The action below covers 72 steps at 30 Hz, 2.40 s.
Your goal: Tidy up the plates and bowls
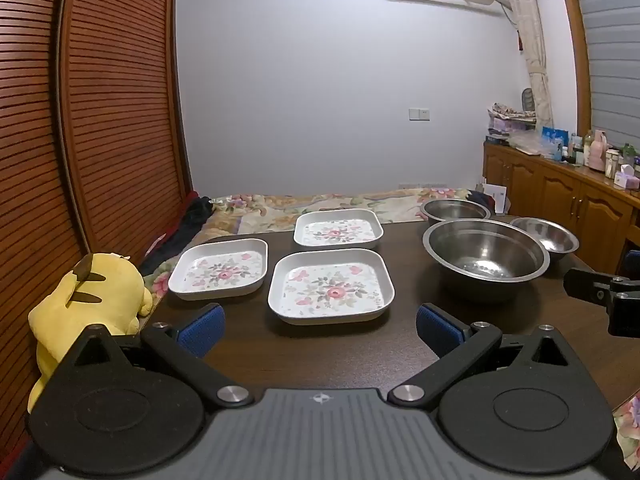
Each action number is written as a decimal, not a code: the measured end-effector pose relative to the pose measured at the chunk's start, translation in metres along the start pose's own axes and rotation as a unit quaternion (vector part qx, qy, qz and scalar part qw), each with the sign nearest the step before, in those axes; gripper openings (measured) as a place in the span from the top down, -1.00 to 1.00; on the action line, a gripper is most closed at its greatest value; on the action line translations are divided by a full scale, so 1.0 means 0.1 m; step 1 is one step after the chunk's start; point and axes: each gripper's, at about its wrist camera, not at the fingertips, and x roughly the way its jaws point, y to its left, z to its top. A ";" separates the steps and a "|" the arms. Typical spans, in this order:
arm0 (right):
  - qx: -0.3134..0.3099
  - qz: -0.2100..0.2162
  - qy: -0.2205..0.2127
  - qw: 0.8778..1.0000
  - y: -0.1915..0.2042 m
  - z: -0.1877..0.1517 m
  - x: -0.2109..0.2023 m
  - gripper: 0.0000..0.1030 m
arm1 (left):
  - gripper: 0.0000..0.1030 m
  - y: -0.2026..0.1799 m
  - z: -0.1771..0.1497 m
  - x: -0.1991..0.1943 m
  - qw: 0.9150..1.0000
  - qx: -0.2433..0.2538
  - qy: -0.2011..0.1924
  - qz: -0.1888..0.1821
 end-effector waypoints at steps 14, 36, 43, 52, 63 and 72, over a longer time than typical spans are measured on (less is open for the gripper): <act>0.002 -0.004 -0.001 1.000 0.02 0.02 -0.01 -1.00 | -1.00 0.01 0.06 -0.04 1.000 0.001 -0.002 0.002; 0.003 -0.005 0.003 1.000 0.02 -0.02 0.02 -1.00 | -1.00 -0.03 0.04 -0.06 1.000 0.007 -0.008 0.001; 0.001 -0.005 0.001 1.000 0.02 -0.03 0.02 -1.00 | -1.00 -0.04 0.04 -0.06 1.000 0.007 -0.010 0.001; 0.000 -0.006 0.001 1.000 0.02 -0.02 0.02 -1.00 | -1.00 -0.03 0.04 -0.06 1.000 0.007 -0.009 0.001; 0.000 -0.006 0.001 1.000 0.02 -0.02 0.01 -1.00 | -1.00 -0.03 0.04 -0.07 1.000 0.008 -0.009 0.000; 0.000 -0.007 0.000 1.000 0.02 -0.02 0.01 -1.00 | -1.00 -0.03 0.04 -0.07 1.000 0.008 -0.009 0.000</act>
